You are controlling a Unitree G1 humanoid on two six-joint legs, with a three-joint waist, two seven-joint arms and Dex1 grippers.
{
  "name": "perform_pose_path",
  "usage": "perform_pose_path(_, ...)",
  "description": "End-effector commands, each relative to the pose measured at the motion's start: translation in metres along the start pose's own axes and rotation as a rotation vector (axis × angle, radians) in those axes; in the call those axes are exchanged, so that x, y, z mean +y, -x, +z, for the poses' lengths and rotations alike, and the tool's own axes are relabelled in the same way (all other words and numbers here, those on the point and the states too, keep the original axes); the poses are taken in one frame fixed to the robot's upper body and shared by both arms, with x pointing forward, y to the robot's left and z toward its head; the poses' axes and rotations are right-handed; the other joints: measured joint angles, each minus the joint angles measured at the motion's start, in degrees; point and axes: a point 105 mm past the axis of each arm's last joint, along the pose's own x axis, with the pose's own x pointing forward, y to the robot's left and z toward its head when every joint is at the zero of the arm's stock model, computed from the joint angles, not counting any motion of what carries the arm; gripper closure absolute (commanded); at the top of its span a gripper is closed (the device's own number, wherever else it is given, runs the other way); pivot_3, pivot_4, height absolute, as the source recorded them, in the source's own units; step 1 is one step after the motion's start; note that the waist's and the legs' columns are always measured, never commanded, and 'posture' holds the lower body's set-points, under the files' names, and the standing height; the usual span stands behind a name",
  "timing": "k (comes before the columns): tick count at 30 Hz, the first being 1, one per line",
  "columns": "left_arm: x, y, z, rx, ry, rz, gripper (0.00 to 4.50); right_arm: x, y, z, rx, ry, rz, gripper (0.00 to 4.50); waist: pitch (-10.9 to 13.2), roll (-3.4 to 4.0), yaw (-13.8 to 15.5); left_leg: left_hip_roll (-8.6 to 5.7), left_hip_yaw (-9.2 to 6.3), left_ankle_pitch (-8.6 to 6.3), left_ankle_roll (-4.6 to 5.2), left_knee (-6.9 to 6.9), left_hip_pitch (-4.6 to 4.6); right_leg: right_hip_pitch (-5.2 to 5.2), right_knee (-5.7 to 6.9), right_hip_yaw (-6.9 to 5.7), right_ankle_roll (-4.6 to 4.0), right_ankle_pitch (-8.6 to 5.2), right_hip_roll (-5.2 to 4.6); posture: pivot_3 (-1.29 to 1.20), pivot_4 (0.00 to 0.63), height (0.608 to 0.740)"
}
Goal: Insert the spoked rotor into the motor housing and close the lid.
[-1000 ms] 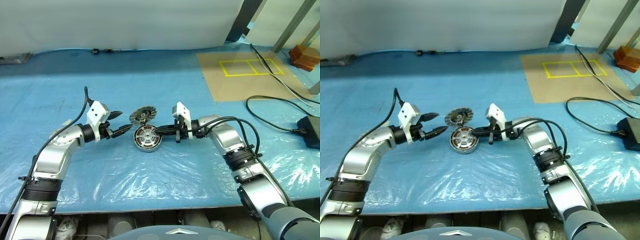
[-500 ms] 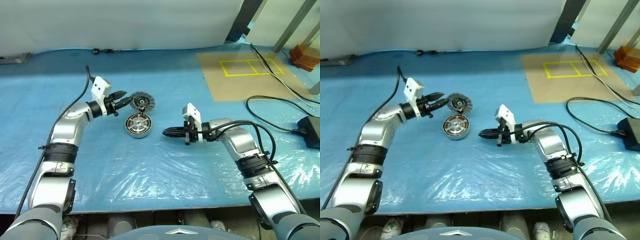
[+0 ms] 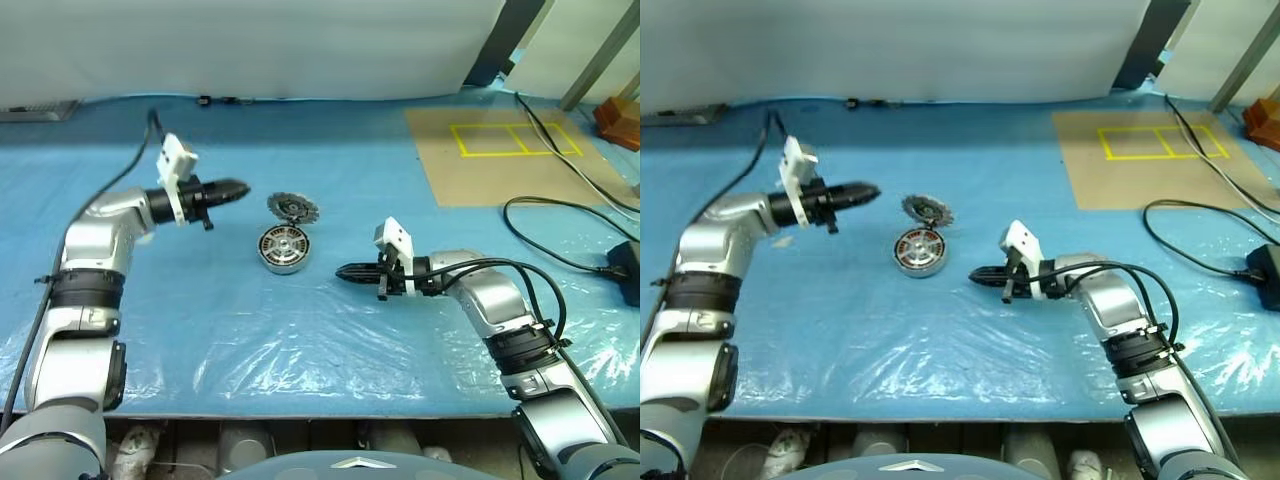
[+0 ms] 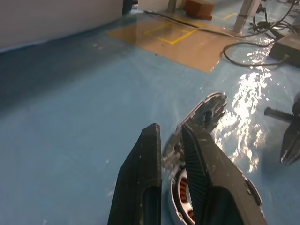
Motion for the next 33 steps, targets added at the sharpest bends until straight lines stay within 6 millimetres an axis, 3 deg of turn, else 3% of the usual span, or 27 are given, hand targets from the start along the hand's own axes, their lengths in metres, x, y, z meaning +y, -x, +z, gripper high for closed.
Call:
perform_pose_path(1,0.01,-0.01,0.026,-0.097,-0.048,0.037,3.71,-0.001,0.002,0.007,-0.016,0.033,-0.007,4.5,0.0,0.0,0.01,-0.01,0.0,0.0,0.0,-0.04,-0.06,0.0,0.0,-0.01,0.08,0.05,0.0,0.0,0.15,0.74)
perform_pose_path(4,0.025,-0.023,0.049,-0.176,-0.057,0.125,3.71,-0.001,0.001,0.004,-0.008,0.033,-0.01,4.5,0.06,-0.1,0.08,0.0,-0.02,0.01,0.0,-0.05,-0.17,-0.02,-0.03,-0.05,0.18,0.11,0.01,0.0,0.15,0.74)
perform_pose_path(6,0.035,-0.034,0.054,-0.18,-0.056,0.171,3.71,0.001,0.0,0.003,-0.006,0.033,-0.008,4.5,0.11,-0.18,0.14,0.0,-0.07,0.02,0.01,-0.02,-0.23,-0.03,-0.05,-0.07,0.19,0.11,0.02,0.0,0.15,0.74)
perform_pose_path(9,0.04,-0.053,0.051,-0.142,-0.095,0.2,4.34,0.003,-0.002,0.001,-0.002,0.032,-0.004,4.5,0.12,-0.19,0.15,-0.02,-0.07,0.01,0.0,-0.02,-0.22,0.0,-0.09,-0.05,0.19,0.11,0.01,0.0,0.15,0.74)
perform_pose_path(12,0.026,-0.074,0.048,-0.103,-0.14,0.099,4.44,0.004,-0.003,-0.001,0.005,0.031,-0.003,4.5,0.13,-0.2,0.42,-0.03,-0.08,0.01,0.0,-0.04,-0.24,0.0,-0.1,-0.05,0.2,0.12,0.01,0.0,0.15,0.74)
perform_pose_path(17,-0.02,-0.095,0.023,0.062,-0.143,-0.268,4.44,0.006,-0.004,-0.003,0.008,0.025,-0.016,4.5,0.29,-0.3,1.02,-0.03,-0.07,0.02,0.01,-0.04,-0.25,-0.02,-0.09,-0.05,0.21,0.13,0.02,0.0,0.15,0.74)
perform_pose_path(20,-0.034,-0.098,0.011,0.146,-0.17,-0.383,4.44,0.007,-0.003,-0.005,0.008,0.017,-0.035,4.5,0.37,-0.33,1.09,-0.03,-0.07,0.02,0.0,-0.03,-0.25,-0.02,-0.09,-0.04,0.21,0.13,0.01,0.0,0.15,0.74)
perform_pose_path(24,-0.037,-0.093,-0.003,0.244,-0.218,-0.436,4.44,0.009,-0.002,-0.009,0.01,0.005,-0.054,4.5,0.41,-0.32,1.09,-0.03,-0.09,0.01,-0.01,-0.03,-0.24,-0.01,-0.08,-0.04,0.21,0.13,0.01,0.0,0.15,0.74)
perform_pose_path(33,-0.045,-0.063,-0.057,0.487,-0.4,-0.601,4.44,0.005,-0.002,-0.009,0.002,-0.003,-0.089,4.5,0.44,-0.3,1.09,-0.03,-0.1,0.01,-0.01,-0.03,-0.22,0.0,-0.06,-0.04,0.23,0.14,0.01,0.0,0.15,0.74)
